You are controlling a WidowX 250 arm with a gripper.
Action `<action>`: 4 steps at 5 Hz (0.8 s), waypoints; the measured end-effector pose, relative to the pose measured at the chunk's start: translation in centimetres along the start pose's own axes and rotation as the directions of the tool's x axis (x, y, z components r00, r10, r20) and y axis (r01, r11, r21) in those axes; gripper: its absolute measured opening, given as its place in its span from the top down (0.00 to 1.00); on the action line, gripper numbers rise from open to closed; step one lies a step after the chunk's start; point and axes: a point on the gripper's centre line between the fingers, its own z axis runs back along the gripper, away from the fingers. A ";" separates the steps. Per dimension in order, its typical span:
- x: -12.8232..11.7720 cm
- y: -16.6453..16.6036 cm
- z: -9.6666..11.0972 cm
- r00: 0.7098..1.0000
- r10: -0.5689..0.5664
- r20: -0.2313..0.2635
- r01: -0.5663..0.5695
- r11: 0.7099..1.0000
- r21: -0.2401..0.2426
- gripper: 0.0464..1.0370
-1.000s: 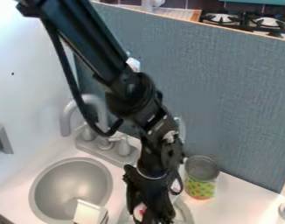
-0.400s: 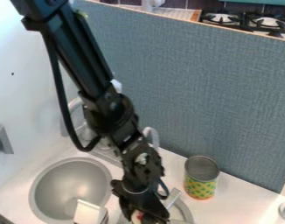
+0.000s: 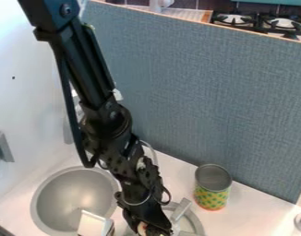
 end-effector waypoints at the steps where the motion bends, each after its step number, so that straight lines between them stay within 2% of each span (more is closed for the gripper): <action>1: 0.2 -0.4 0.0 0.998 -0.032 0.052 0.034 0.999 -0.027 0.47; 2: 0.0 -1.0 0.0 0.999 -0.027 0.036 0.030 0.997 -0.065 0.16; 3: 0.5 -1.3 1.1 1.000 0.011 0.015 -0.010 0.997 -0.080 0.03; 4: 1.6 -2.0 3.0 1.000 -0.010 0.002 0.010 0.997 -0.074 0.03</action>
